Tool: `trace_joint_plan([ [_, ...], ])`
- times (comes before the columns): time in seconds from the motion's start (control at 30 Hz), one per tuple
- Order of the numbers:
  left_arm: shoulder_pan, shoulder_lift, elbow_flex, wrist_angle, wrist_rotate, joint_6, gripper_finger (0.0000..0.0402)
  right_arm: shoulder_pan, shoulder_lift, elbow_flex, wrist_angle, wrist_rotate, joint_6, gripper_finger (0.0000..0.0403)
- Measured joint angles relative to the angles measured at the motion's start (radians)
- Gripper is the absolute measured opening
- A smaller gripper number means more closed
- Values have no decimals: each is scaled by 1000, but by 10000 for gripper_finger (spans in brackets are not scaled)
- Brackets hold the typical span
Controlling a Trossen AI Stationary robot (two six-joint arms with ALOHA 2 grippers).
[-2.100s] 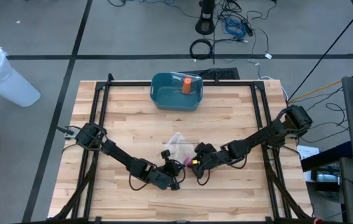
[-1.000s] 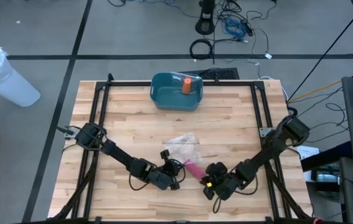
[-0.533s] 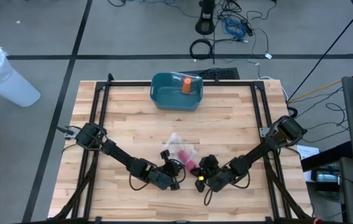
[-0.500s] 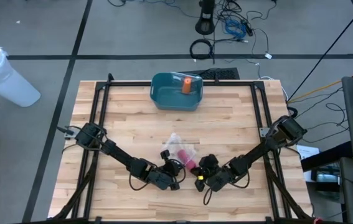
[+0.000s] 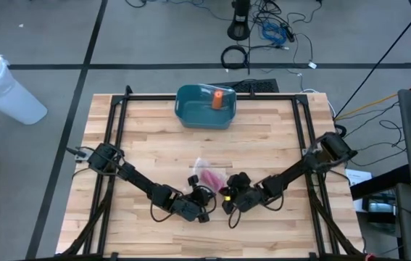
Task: Roll bandage
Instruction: Put the rolled pink bandage into the transparent zip lock, then close the transparent zip lock containing the rolled pink bandage
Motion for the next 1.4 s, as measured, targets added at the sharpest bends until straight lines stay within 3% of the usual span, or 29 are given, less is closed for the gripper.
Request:
trace_joint_plan([
  [0.13,0,0,1,1,5,12,0,-26,0,0,94,-72,-75,20],
  [0.33,-1,0,2,-8,23,13,0,-42,0,0,40,-148,-105,20],
  [0.53,-7,0,2,-35,24,44,0,27,-47,0,64,-226,-193,28],
  [0.8,-6,-49,2,-56,111,66,0,135,-241,1,-91,-155,-270,78],
  [0.97,-3,-147,2,-103,109,103,0,226,-340,1,-170,20,-364,82],
  [1.13,28,-250,2,-129,123,115,0,289,-353,0,-180,109,-466,79],
  [1.3,54,-375,2,-149,159,69,0,323,-369,26,-160,188,-420,79],
  [1.4,63,-430,2,-204,153,62,0,373,-390,80,-151,301,-612,73],
])
